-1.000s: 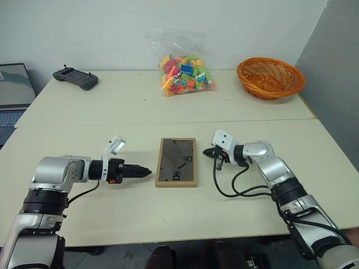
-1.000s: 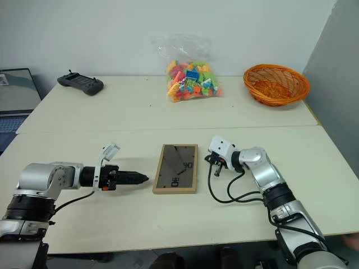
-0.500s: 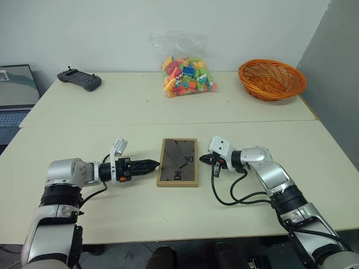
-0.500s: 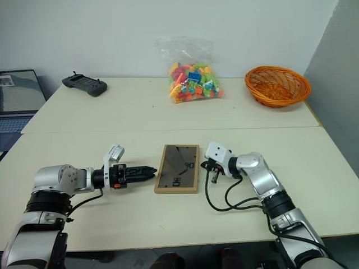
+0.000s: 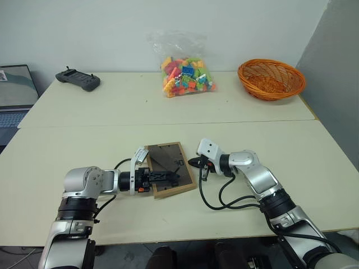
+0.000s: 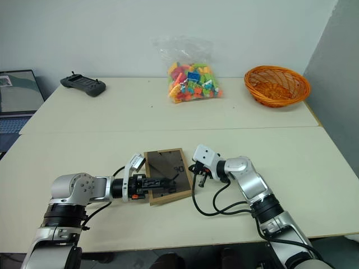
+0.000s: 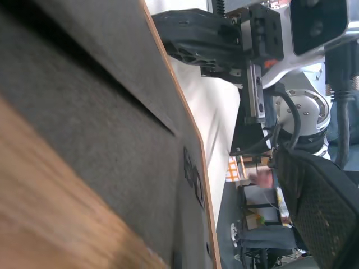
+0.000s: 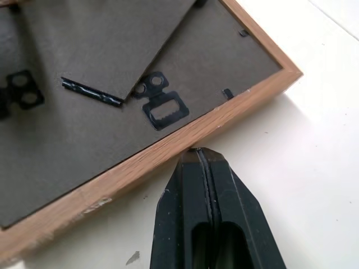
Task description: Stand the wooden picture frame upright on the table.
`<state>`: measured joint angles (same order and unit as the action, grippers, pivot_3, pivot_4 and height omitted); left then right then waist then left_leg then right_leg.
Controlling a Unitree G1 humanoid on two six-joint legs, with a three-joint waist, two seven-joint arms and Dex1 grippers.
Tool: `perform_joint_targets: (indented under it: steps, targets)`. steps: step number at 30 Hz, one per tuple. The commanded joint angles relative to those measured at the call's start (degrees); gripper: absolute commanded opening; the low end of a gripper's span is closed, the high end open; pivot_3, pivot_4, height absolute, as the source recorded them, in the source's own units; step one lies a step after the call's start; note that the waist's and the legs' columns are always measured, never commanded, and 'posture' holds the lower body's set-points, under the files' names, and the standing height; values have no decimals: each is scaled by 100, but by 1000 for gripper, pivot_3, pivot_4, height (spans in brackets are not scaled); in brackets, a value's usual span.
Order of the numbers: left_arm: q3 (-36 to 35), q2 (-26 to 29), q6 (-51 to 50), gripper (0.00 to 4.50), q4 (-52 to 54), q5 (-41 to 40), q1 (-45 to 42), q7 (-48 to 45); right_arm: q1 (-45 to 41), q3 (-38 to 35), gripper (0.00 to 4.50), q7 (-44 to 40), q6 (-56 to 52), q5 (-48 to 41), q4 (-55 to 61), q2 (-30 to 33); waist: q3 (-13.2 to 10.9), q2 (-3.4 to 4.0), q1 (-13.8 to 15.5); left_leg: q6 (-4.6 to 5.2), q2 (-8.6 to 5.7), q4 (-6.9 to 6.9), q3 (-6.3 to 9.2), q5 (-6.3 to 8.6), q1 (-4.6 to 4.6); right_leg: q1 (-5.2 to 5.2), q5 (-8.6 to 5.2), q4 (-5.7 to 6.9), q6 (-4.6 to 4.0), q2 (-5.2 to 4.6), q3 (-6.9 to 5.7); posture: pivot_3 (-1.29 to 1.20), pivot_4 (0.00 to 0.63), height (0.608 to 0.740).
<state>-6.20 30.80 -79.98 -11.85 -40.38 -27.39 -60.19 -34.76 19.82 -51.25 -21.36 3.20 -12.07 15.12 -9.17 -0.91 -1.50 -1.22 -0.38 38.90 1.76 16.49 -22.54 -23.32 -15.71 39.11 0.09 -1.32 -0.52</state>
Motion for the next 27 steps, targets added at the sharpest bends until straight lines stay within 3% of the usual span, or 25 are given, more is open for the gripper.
perform_joint_targets:
  steps: [1,16,24,27]
  targets:
    - [-328,25,15,4132,-44,-90,-4,290,-22,-85,0,62,7,-91,182,31,0,0,-4,2,0,0,0,1,1,0,0,1,0,0,0,0,150,740]
    - [-1147,65,-46,975,194,-517,-273,860,-177,-305,0,228,212,-112,-212,225,-1,-1,-17,-2,0,-2,4,-1,-2,-4,0,-2,0,2,-1,0,150,740]
    - [-1262,111,-224,929,1090,-948,-634,1071,-911,-1101,0,-135,-397,-915,181,445,-8,-4,-7,-14,-1,-2,6,-7,-13,-13,0,-1,0,1,-2,0,150,740]
    - [-1304,74,-147,929,1181,-1034,-742,1184,-1298,-1401,462,-377,-1052,-1469,382,532,-8,-4,-10,-15,-1,1,10,-8,-21,-18,1,-1,0,1,-4,0,150,740]
